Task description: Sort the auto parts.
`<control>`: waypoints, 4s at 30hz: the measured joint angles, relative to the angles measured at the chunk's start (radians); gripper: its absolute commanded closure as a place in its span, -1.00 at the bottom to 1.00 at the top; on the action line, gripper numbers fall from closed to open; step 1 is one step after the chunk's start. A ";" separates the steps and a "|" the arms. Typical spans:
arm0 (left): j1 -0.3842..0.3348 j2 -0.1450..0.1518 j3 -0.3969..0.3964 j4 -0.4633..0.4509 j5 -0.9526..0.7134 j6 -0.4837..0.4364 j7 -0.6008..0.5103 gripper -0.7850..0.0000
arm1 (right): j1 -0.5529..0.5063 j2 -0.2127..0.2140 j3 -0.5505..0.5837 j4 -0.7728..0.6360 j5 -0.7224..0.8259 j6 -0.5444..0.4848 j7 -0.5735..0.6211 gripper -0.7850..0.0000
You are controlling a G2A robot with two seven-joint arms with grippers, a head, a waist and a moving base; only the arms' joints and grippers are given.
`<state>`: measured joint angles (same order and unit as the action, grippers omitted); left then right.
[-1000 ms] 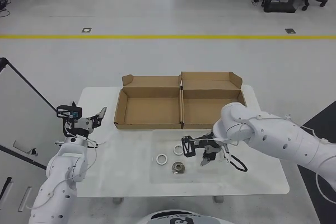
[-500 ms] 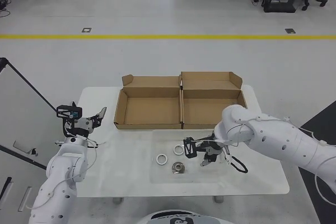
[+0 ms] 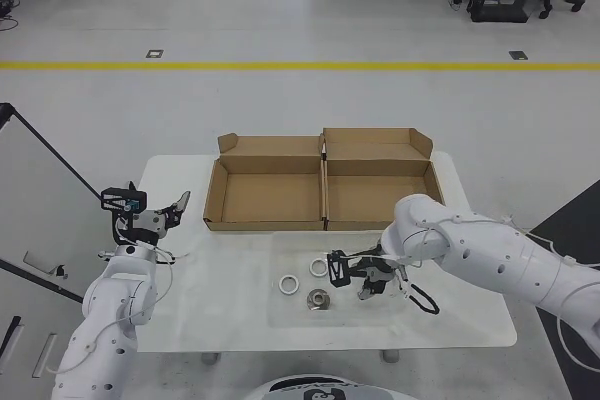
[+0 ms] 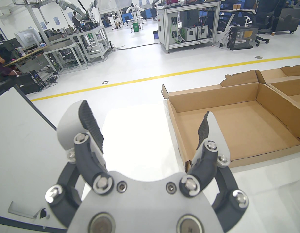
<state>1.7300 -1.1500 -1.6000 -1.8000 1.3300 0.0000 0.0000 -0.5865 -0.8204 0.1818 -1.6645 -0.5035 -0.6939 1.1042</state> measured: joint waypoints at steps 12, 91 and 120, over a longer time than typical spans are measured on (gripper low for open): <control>0.000 0.000 0.000 0.000 0.000 0.000 0.000 -1.00 | -0.030 -0.007 0.013 0.022 -0.029 0.002 -0.010 0.07; 0.000 0.000 0.000 0.000 0.000 0.000 0.000 -1.00 | 0.233 -0.070 0.231 0.070 0.439 -0.319 -0.316 1.00; 0.000 0.000 0.000 0.000 0.000 0.000 0.000 -1.00 | 0.069 0.092 0.563 -0.082 1.076 -0.318 -0.296 1.00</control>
<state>1.7300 -1.1500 -1.6000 -1.8000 1.3300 0.0000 0.0000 -0.5174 -0.7284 0.7451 -1.7461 0.5725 -1.0123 0.8080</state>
